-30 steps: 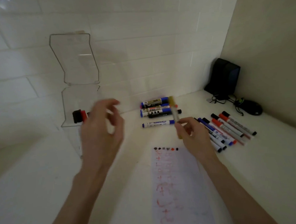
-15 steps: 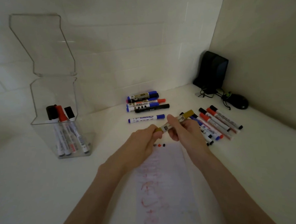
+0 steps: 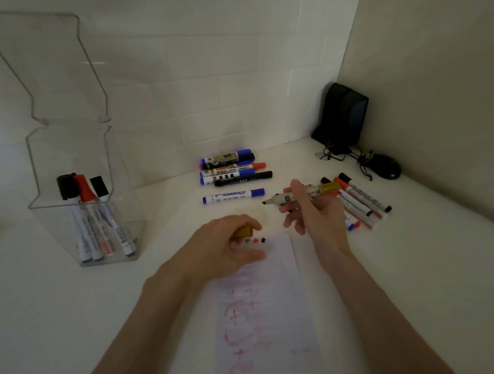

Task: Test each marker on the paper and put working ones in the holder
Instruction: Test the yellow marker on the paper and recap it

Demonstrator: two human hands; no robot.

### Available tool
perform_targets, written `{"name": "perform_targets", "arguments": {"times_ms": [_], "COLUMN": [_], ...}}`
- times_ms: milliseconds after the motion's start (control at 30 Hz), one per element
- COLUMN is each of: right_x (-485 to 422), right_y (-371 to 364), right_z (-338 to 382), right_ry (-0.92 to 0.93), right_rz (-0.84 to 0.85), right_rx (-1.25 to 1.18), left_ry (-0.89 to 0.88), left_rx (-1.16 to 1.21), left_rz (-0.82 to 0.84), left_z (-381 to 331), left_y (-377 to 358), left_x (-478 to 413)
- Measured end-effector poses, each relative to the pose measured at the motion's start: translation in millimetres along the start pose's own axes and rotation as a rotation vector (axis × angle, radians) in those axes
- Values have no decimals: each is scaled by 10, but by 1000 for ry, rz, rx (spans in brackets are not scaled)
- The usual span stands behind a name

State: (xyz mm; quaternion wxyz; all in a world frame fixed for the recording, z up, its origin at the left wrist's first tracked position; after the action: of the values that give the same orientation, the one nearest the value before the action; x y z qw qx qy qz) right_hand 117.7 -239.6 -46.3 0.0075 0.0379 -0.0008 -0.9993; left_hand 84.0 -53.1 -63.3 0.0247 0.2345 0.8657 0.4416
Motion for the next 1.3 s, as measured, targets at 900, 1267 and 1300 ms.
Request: {"name": "perform_targets", "arguments": {"times_ms": [900,1267,1300], "right_x": [-14,-13,-21], "right_y": [-405,-398,-377], "right_z": [-188,-175,-181], "right_ry": [102,142,137], "right_rz": [63,70,58], "right_rx": [369,393,381], "left_ry": [100,68,68], "left_rx": [-66,-77,-79], "left_rz": [34,10,9], "left_z": [254,245,241], "left_y": [-21,0,2], "left_x": [20,15,16]}}
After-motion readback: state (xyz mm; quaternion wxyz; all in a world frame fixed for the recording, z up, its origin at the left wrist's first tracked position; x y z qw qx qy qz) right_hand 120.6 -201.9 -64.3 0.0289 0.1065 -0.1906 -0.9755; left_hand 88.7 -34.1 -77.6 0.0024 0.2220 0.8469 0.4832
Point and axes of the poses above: each hand's wrist, its own x-axis away from the middle knuckle, its own y-axis out of the back of the hand, z = x × y, the point moved 9 cm from there along -x, towards the middle knuckle, and after that the axes turned 11 degrees about z, right-handed, at the moved point
